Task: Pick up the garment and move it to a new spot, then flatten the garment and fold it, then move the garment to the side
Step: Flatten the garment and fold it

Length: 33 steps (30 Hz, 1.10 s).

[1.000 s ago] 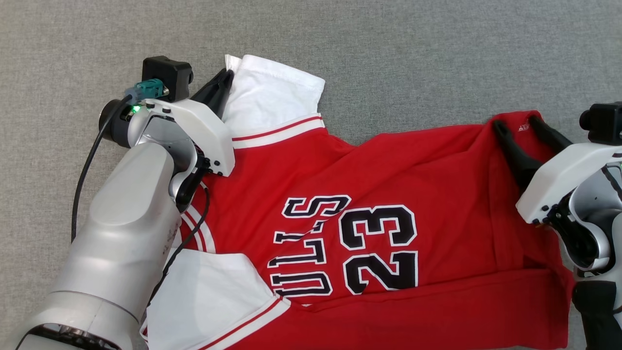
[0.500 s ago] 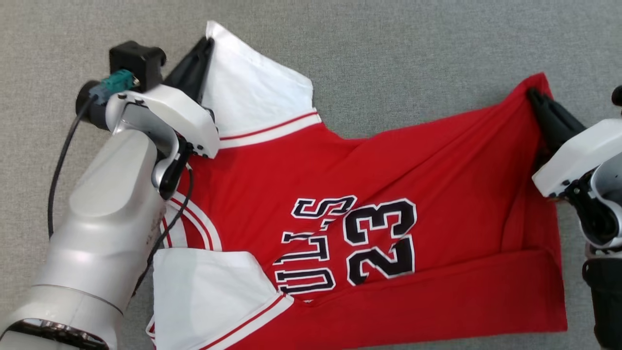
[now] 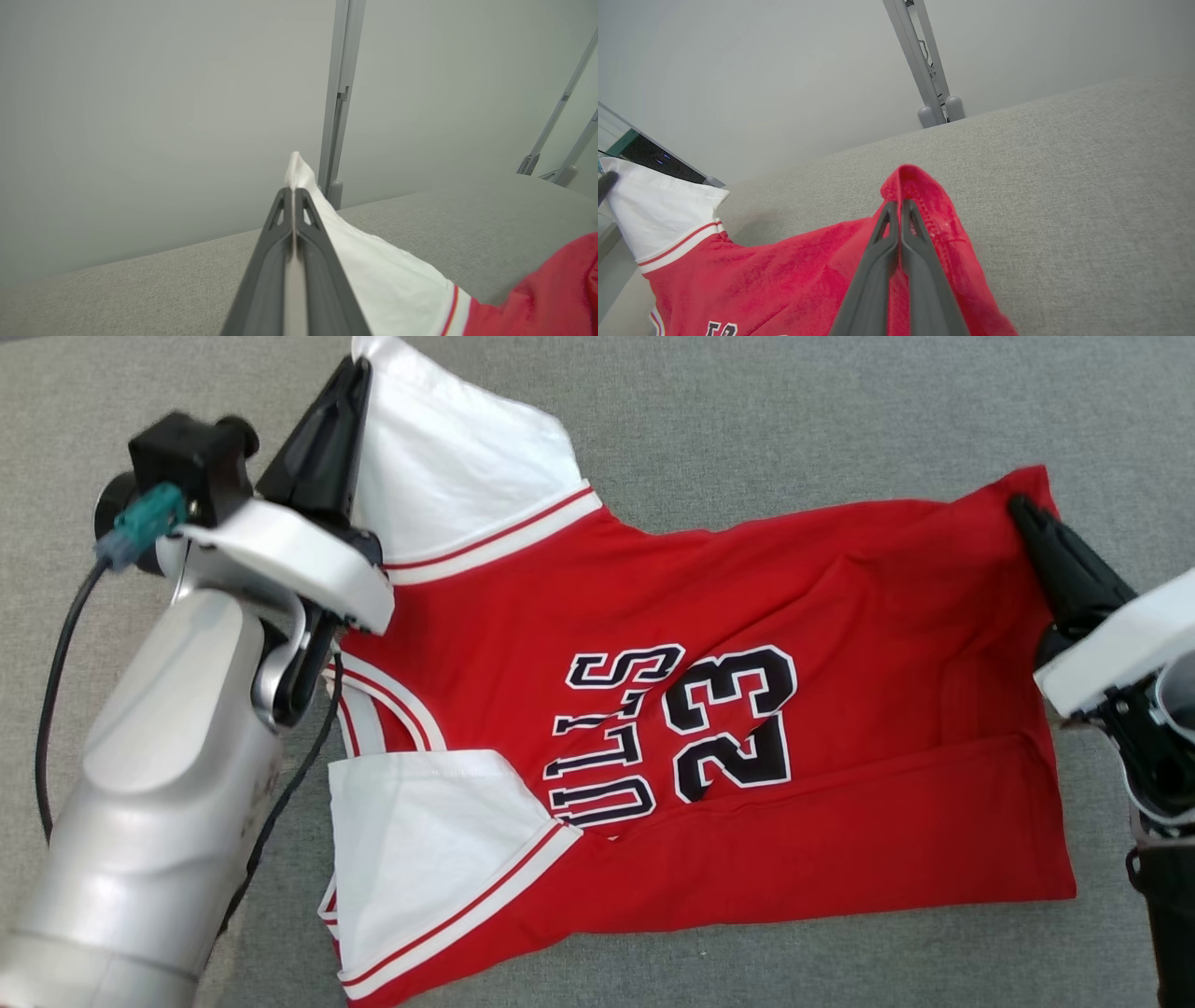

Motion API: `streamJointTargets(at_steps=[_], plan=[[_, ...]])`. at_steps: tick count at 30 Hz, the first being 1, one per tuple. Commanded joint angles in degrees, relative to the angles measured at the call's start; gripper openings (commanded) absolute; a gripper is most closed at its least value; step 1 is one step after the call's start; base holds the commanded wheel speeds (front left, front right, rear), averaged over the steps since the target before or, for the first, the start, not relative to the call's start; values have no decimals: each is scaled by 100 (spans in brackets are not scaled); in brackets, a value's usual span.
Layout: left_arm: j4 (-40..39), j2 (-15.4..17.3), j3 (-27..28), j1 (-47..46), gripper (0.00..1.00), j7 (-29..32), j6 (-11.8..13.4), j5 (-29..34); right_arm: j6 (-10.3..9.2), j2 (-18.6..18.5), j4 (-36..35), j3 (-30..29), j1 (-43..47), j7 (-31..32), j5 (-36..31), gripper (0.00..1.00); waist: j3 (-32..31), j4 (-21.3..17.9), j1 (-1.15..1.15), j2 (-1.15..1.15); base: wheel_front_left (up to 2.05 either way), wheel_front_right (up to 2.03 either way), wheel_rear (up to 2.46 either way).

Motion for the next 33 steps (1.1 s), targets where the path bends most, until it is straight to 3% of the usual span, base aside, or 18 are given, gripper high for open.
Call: streamJointTargets(at_steps=[1,8,17,22,28,29,30,31,32,33], plan=[[-258,102,36,195,0,-12,69,-47,3,-33,-124,-15,177,-50,257,0,-35,-1,0,0,0,0,0],[-2275,558,288,1684,0,122,481,-310,3,-123,-611,-327,1276,117,1416,0,-176,19,0,0,0,0,0],[-4682,1081,473,3887,0,865,1331,-693,3,-67,-573,-422,2064,-90,1813,0,-197,-70,0,0,0,0,0],[-5241,1036,512,4917,0,1052,1699,-1025,3,-49,-444,-283,2246,-364,1857,0,-247,-59,0,0,0,0,0],[-5230,911,351,5523,0,1232,1823,-1310,3,-101,-264,-120,2495,-736,1867,0,-321,39,0,0,0,0,0],[-5150,871,319,5544,0,1231,1796,-1351,3,-110,-230,-82,2527,-796,1842,10,-331,47,0,0,0,0,0],[-5062,835,287,5556,0,1250,1761,-1400,3,-129,-207,-37,2554,-877,1798,35,-340,56,0,0,0,0,0],[-4957,816,262,5556,12,1246,1751,-1407,3,-144,-189,16,2577,-968,1778,62,-355,66,0,0,0,0,0],[-4850,774,261,5536,61,1209,1744,-1424,3,-167,-194,65,2604,-1087,1707,100,-374,75,0,0,0,0,0],[-4722,748,257,5503,100,1150,1721,-1411,3,-212,-208,122,2629,-1237,1589,100,-399,79,0,0,0,0,0]])
